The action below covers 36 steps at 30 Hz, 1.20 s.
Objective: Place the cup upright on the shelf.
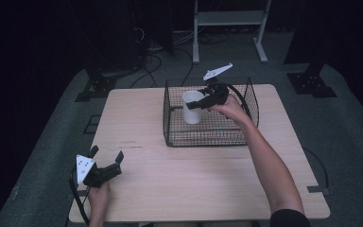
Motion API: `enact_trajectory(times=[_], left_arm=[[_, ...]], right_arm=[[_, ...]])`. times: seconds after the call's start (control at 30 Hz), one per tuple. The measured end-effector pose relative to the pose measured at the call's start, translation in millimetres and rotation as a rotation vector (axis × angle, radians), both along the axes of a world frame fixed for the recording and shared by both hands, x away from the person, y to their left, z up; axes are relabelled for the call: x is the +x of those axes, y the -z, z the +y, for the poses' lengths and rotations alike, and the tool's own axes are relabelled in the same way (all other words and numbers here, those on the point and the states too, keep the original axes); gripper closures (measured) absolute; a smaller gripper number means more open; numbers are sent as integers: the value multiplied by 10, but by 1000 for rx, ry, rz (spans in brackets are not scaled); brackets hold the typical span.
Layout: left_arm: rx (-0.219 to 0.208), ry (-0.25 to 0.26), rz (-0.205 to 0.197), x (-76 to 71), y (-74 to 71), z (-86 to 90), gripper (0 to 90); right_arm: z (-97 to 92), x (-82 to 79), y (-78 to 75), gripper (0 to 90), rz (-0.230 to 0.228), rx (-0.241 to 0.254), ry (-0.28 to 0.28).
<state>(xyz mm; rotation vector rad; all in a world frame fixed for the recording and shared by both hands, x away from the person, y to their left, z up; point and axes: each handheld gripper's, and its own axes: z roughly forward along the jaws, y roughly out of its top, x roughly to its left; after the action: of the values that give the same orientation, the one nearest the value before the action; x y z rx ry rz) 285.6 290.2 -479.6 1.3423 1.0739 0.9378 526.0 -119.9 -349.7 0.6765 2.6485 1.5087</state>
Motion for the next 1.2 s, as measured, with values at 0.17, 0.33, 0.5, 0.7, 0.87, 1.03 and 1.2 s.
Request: enact_trajectory(times=[0.17,0.33,0.5,0.7,0.87,1.03,1.2], left_arm=[[-1,0,-1,1,0,0,0],[-1,1,-1,2,0,-1,0],[-2,0,0,3,0,1,0],[1,0,-1,9,0,-4,0],[2,1,-1,11,1,-5,0],[2,2,-3,13,1,-4,0],[1,2,-3,12,1,-3,0]], right_arm=[[-26,56,78,189,21,-2,16],[-33,81,133,189,34,-15,26],[-44,119,205,189,56,-22,38],[-47,152,263,188,68,-35,41],[-56,173,291,188,78,-45,51],[-54,176,321,188,81,-79,54],[-68,200,344,188,86,-84,60]])
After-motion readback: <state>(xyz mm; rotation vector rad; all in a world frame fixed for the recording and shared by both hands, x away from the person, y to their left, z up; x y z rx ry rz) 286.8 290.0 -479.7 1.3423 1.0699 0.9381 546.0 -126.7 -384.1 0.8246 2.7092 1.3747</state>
